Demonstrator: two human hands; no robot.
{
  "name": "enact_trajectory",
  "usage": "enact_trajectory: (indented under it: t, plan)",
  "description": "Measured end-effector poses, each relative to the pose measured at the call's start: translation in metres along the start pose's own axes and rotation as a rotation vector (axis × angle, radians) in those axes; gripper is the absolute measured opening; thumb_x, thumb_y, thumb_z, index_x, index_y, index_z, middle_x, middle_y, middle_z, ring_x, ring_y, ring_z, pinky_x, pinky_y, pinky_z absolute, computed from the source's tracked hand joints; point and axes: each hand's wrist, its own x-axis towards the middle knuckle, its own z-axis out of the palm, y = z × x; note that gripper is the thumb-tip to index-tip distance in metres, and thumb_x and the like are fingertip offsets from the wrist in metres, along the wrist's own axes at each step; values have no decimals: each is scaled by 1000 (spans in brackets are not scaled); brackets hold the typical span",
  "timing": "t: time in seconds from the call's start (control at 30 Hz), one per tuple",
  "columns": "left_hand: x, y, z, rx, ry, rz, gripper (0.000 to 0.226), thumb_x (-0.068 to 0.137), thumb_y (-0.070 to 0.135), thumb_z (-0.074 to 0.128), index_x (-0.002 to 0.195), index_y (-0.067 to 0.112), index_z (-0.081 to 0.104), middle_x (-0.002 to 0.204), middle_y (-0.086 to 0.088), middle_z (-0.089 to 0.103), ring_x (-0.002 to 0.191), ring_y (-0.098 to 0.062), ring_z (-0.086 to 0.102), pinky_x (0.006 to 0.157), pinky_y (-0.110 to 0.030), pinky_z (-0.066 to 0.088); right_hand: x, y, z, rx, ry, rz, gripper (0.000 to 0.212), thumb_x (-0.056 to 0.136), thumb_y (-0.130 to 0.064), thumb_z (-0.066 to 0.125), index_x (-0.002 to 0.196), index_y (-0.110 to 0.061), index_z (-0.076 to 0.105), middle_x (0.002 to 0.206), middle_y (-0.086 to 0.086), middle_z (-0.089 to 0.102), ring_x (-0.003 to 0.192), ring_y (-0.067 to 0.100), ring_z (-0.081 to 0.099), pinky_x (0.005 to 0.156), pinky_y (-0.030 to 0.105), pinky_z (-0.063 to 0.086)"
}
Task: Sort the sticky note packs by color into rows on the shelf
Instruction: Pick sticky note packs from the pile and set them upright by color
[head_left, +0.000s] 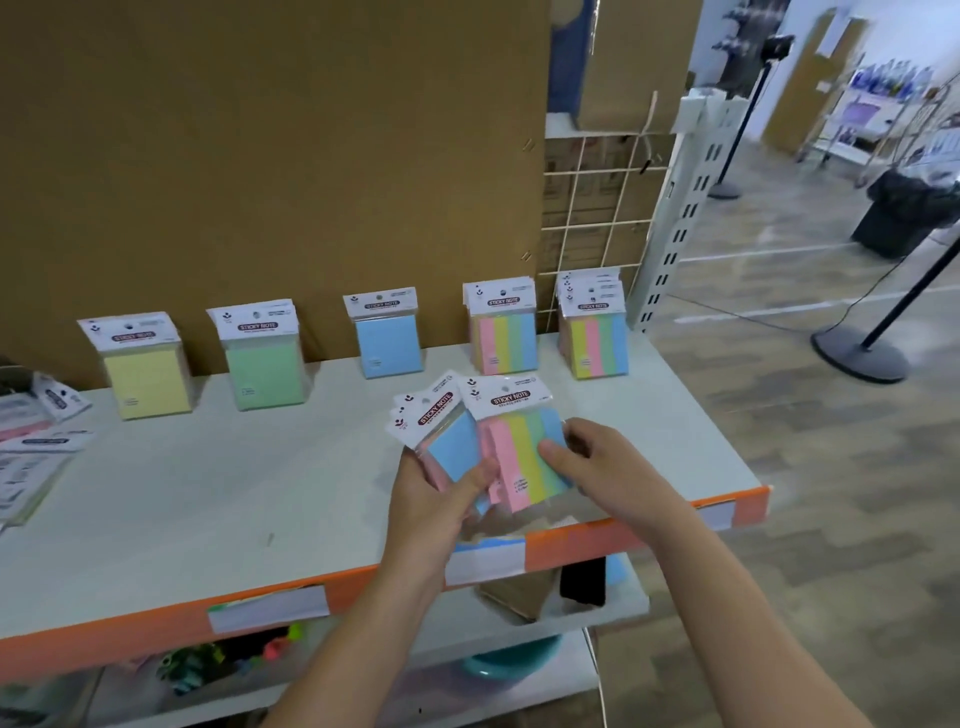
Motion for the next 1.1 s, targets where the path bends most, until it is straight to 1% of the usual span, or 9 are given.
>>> enact_trajectory:
  t: [0.13, 0.2, 0.3, 0.37, 0.57, 0.77, 1.0, 1.07, 1.1]
  plan:
    - [12, 1, 5, -3, 13, 1, 45, 81, 24, 79, 114, 43, 55, 98, 28, 70, 87, 6, 68, 59, -16, 55, 21, 7, -9, 152, 18, 19, 31, 98, -28, 60, 73, -17, 45, 58, -16, 40, 54, 7, 40, 60, 28, 34]
    - [17, 0, 2, -20, 36, -18, 46, 84, 23, 78, 120, 41, 55, 107, 21, 71, 91, -2, 71, 64, -25, 60, 43, 8, -13, 215, 89, 16, 30, 98, -24, 60, 73, -18, 44, 60, -13, 39, 57, 10, 39, 60, 30, 33]
    - [20, 0, -8, -22, 59, -50, 49, 86, 21, 76, 128, 32, 54, 119, 6, 70, 105, -20, 70, 85, -51, 59, 85, 8, -12, 115, 228, 11, 18, 97, -20, 61, 81, -19, 51, 72, -6, 48, 70, 16, 47, 64, 29, 38]
    - [19, -2, -14, -31, 62, -59, 46, 86, 21, 76, 126, 31, 55, 118, 5, 71, 105, -22, 70, 86, -55, 57, 109, 11, -6, 77, 272, 38, 6, 96, -18, 60, 93, -17, 56, 82, -6, 56, 80, 17, 54, 61, 24, 40]
    - [15, -6, -26, -86, 17, -135, 45, 88, 12, 72, 123, 35, 55, 115, 4, 73, 99, -25, 73, 77, -48, 61, 142, 14, 12, -120, 381, 103, 23, 98, -26, 57, 118, -14, 55, 98, -2, 57, 90, 20, 53, 78, 30, 37]
    - [14, -3, -32, -151, -103, -193, 50, 89, -1, 57, 124, 34, 51, 112, 2, 74, 97, -34, 73, 71, -44, 61, 151, 4, 25, -174, 454, 106, 26, 97, -24, 57, 116, -7, 53, 110, 9, 60, 97, 26, 57, 79, 35, 43]
    - [17, -1, -40, -212, -209, -187, 56, 75, 10, 60, 126, 32, 50, 110, 2, 74, 97, -35, 73, 67, -38, 60, 123, -2, 35, -151, 488, 168, 48, 99, -30, 53, 138, -5, 41, 133, 14, 45, 116, 31, 52, 97, 44, 44]
    - [17, -1, -43, -195, -203, -166, 53, 77, 11, 61, 125, 32, 51, 110, 3, 74, 97, -33, 73, 68, -38, 61, 104, -6, 36, -115, 470, 134, 40, 100, -31, 53, 134, -11, 49, 127, 9, 52, 105, 24, 55, 89, 34, 47]
    - [17, -1, -44, -173, -184, -154, 52, 79, 11, 63, 125, 32, 52, 112, 4, 74, 98, -32, 73, 70, -40, 61, 94, -8, 38, -79, 411, 94, 29, 99, -32, 54, 122, -15, 58, 119, 6, 60, 96, 18, 57, 79, 23, 46]
